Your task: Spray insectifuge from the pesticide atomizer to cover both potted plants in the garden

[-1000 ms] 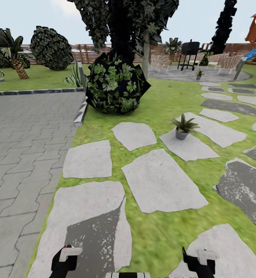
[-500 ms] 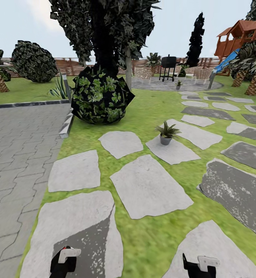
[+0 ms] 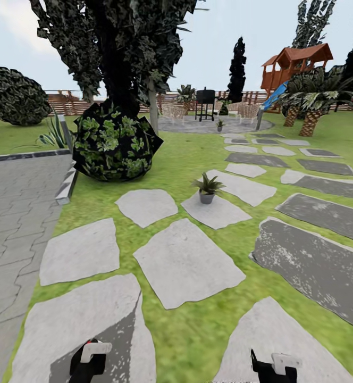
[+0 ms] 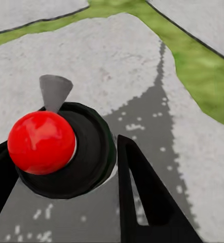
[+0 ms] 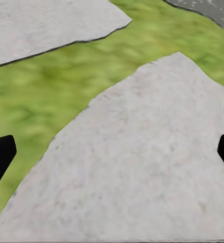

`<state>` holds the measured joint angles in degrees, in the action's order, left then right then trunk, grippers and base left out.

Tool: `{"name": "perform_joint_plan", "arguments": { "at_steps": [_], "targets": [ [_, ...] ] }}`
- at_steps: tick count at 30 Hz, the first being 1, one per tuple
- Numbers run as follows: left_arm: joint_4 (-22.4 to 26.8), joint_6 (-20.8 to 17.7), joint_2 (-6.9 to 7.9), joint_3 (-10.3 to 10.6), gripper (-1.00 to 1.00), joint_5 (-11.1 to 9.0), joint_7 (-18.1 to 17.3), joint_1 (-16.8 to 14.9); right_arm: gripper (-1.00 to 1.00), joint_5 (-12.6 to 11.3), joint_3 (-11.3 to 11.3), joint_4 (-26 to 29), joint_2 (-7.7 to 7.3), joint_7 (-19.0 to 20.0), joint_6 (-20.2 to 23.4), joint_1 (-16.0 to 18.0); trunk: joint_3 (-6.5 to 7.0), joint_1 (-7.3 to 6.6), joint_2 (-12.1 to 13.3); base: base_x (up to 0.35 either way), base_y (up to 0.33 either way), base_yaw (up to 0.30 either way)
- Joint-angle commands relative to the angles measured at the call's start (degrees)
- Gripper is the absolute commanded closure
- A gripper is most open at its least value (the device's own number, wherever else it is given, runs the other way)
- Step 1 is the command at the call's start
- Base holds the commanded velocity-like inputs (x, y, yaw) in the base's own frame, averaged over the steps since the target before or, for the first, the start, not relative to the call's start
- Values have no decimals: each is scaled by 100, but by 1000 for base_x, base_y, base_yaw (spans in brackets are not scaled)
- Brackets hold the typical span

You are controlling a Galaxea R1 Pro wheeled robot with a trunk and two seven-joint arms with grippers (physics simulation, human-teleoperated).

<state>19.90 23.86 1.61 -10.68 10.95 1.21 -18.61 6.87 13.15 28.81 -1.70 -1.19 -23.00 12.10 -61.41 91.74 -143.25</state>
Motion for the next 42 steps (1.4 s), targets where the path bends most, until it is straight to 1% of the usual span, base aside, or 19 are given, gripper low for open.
{"name": "perform_joint_plan", "arguments": {
  "at_steps": [1,9,13,22,28,37,42],
  "targets": [
    [-3,23,-2,-31,100,60,11,-2,-100,60,22,-7,3,-12,-19,5,-1,-1,-2,0,0,-285],
    [-3,23,-2,-39,100,57,11,-2,-100,60,22,-7,3,-12,-13,6,16,-1,-2,4,0,-289],
    [-3,23,-2,-38,100,58,11,-2,-100,60,23,-7,3,-12,-12,9,17,-1,-2,177,0,-298],
    [-3,23,-2,-37,100,58,11,11,-100,60,21,-7,3,-12,-12,8,16,-1,-2,316,0,-300],
    [-3,23,-2,-39,100,56,11,31,-100,60,20,1,19,-20,-12,5,-12,-1,-2,335,0,-257],
    [-3,23,-2,-39,100,56,11,33,-100,58,13,2,21,-21,-18,7,-86,-1,-2,336,0,-155],
    [-3,23,-2,-39,100,56,11,33,-100,60,17,7,21,-23,-20,6,-113,-1,-2,336,7,-62]
  ]
}}
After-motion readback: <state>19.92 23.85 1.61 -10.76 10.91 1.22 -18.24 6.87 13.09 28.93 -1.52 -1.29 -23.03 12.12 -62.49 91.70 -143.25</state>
